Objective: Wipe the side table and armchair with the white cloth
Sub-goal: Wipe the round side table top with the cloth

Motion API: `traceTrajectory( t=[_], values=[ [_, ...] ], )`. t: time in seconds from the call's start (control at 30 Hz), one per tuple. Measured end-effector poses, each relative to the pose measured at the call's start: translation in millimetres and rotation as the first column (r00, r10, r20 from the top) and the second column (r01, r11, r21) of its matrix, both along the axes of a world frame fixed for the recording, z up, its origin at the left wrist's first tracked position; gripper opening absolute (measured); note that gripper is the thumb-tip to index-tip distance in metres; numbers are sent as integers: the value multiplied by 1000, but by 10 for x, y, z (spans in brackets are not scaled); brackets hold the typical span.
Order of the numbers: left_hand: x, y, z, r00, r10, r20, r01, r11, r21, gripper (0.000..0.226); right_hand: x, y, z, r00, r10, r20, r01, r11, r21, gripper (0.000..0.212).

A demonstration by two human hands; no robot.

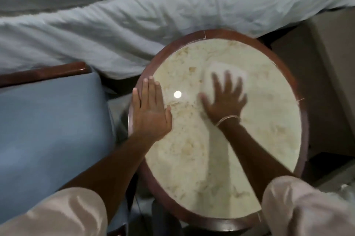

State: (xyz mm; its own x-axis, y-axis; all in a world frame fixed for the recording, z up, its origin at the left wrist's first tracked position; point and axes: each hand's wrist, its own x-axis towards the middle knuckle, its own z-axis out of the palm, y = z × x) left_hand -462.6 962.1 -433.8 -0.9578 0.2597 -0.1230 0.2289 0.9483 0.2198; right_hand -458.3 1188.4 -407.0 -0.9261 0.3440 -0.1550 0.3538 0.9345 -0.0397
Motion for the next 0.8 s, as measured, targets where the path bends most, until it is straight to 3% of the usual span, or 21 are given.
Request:
traceTrajectory(
  t=[0.07, 0.13, 0.23, 0.3, 0.37, 0.47, 0.53, 0.6, 0.67, 0.8],
  values=[
    [-21, -15, 27, 999, -33, 11, 33, 999, -9, 78, 550, -222, -21, 959, 284, 13, -284, 958, 45, 77],
    [-25, -24, 63, 999, -45, 9, 46, 998, -32, 78, 1301, -18, 71, 960, 274, 53, -273, 962, -14, 78],
    [-23, -14, 75, 999, -47, 0, 47, 998, -39, 78, 1347, 874, 201, 990, -66, 126, 69, 997, -22, 81],
    [-26, -25, 37, 998, -55, -12, 55, 998, -26, 78, 617, 1259, 173, 908, -400, 122, 406, 913, -35, 80],
    [-25, -53, 9, 999, -42, -25, 42, 999, -14, 78, -316, 1197, 136, 875, -481, 62, 484, 870, -91, 79],
    [-37, -18, 31, 998, -44, -47, 44, 999, 13, 77, -1170, 328, 32, 988, -154, -19, 151, 982, -115, 73],
    [8, -18, 83, 1000, 6, -14, -6, 1000, 23, 75, -1152, -451, 63, 995, 92, -43, -95, 994, -56, 72],
    [183, -75, 189, 996, 79, 39, -81, 996, 44, 76, -787, -1033, 143, 961, 275, -21, -275, 961, -14, 73],
    [516, -231, 381, 988, 114, 101, -118, 992, 40, 75, -298, -1292, 249, 903, 418, 100, -416, 908, -46, 75],
    [1198, -933, 916, 938, 290, 191, -293, 956, -16, 70, 107, -1349, 507, 791, 533, 302, -508, 846, -162, 78]
  ],
)
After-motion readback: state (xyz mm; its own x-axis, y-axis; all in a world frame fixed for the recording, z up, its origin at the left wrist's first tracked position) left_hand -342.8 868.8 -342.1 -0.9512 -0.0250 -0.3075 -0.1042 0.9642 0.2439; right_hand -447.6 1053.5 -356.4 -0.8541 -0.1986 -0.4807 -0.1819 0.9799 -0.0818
